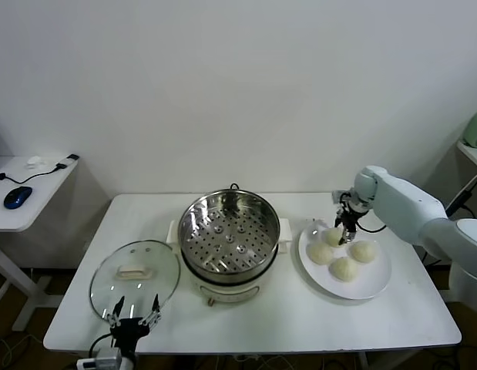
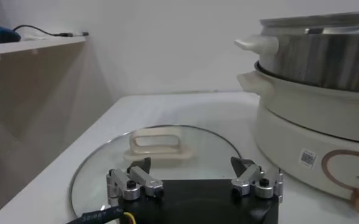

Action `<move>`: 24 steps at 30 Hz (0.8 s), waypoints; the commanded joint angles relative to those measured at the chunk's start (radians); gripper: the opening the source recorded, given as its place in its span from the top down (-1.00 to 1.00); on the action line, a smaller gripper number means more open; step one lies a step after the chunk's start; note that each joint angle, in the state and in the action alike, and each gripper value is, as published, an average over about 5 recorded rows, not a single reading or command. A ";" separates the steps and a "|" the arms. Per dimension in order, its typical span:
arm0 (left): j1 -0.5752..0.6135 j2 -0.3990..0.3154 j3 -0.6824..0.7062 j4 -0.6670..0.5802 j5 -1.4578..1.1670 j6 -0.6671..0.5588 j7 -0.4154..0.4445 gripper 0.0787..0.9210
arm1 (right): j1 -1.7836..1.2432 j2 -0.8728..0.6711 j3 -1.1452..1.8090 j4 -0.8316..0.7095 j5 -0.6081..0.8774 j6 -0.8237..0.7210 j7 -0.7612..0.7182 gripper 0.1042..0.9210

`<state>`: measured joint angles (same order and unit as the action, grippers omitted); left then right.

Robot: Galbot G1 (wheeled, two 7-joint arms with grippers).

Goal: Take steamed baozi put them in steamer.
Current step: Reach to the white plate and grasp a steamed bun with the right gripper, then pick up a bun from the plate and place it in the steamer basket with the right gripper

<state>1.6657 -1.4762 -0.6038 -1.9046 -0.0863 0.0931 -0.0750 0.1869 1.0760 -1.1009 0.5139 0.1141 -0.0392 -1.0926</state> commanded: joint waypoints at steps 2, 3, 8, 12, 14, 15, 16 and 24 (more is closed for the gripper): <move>0.005 -0.003 0.001 -0.010 0.005 0.002 0.000 -0.77 | 0.073 -0.021 -0.023 0.055 0.041 -0.001 -0.008 -0.34; 0.005 -0.004 0.001 -0.012 0.005 0.002 -0.001 -0.77 | 0.108 -0.031 -0.043 0.078 0.060 0.001 -0.012 -0.34; 0.009 -0.006 0.003 -0.022 0.012 0.000 -0.001 -0.77 | 0.365 -0.074 -0.239 0.232 0.223 0.037 -0.048 -0.34; 0.013 -0.006 0.004 -0.032 0.013 0.000 -0.001 -0.77 | 0.611 -0.070 -0.384 0.438 0.383 0.091 -0.074 -0.34; 0.014 -0.005 0.005 -0.034 0.014 0.002 -0.001 -0.77 | 0.688 -0.049 -0.424 0.541 0.445 0.130 -0.070 -0.34; 0.014 -0.004 0.007 -0.035 0.014 0.002 -0.001 -0.77 | 0.720 -0.035 -0.441 0.600 0.467 0.154 -0.067 -0.34; 0.014 -0.003 0.009 -0.035 0.015 0.003 -0.001 -0.77 | 0.743 -0.019 -0.452 0.652 0.483 0.176 -0.062 -0.34; 0.006 0.002 0.015 -0.034 0.014 0.003 0.000 -0.77 | 0.729 0.141 -0.449 0.901 0.291 0.428 -0.030 -0.34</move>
<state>1.6755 -1.4762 -0.5899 -1.9369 -0.0712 0.0948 -0.0752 0.7718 1.1074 -1.4562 1.1070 0.4404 0.1686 -1.1319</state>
